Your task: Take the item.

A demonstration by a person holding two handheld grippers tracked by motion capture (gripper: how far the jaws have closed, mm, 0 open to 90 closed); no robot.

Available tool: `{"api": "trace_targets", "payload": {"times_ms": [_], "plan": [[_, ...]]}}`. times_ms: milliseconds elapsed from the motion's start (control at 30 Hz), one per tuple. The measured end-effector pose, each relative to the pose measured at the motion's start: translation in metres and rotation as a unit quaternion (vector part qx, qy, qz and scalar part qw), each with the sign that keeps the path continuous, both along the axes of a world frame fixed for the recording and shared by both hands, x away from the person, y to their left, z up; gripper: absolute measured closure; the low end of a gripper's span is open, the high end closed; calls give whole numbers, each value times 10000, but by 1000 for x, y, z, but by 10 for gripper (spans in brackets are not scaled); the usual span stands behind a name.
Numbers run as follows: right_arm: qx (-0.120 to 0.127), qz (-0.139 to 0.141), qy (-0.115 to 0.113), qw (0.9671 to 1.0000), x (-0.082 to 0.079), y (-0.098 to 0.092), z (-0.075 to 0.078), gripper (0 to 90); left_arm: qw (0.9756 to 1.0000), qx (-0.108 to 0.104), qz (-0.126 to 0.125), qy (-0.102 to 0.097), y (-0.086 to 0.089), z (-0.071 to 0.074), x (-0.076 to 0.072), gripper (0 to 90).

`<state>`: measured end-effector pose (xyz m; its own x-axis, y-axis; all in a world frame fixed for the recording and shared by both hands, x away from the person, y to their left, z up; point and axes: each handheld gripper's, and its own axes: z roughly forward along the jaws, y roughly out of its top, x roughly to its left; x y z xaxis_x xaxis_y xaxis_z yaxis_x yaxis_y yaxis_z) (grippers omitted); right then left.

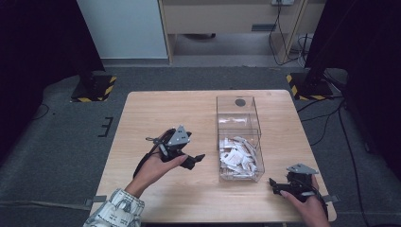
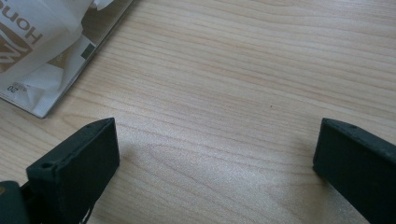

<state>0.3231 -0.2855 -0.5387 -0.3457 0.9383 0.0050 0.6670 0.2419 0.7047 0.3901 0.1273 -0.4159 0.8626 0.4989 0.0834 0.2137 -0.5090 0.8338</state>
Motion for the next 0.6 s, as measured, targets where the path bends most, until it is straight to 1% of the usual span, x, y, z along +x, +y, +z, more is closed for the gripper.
{"api": "trace_targets", "payload": {"times_ms": [67, 100, 167, 300, 367, 400, 600], "plan": [[0, 0, 0, 10000, 0, 0, 0, 8, 10000, 10, -54, 12, -6, 2, 2, 67], [0, 0, 0, 10000, 0, 0, 0, 8, 10000, 10, -54, 12, -6, 2, 2, 70], [1, 0, 1, 10000, 0, 0, 0, 8, 9999, 48, -130, 18, -14, 5, 3, 71], [1, -1, 1, 10000, 0, 0, 0, 8, 9998, 86, -198, 4, -20, 8, 3, 90], [0, 0, 1, 10000, 0, 0, 0, 8, 9997, 44, -241, -1, -27, 11, 1, 94], [2, -1, 2, 10000, 0, 0, 0, 8, 9995, 27, -304, 8, -30, 12, 0, 95], [2, -1, 1, 10000, 0, 0, 0, 8, 9986, 79, -519, 59, -46, 15, -3, 105]]}}
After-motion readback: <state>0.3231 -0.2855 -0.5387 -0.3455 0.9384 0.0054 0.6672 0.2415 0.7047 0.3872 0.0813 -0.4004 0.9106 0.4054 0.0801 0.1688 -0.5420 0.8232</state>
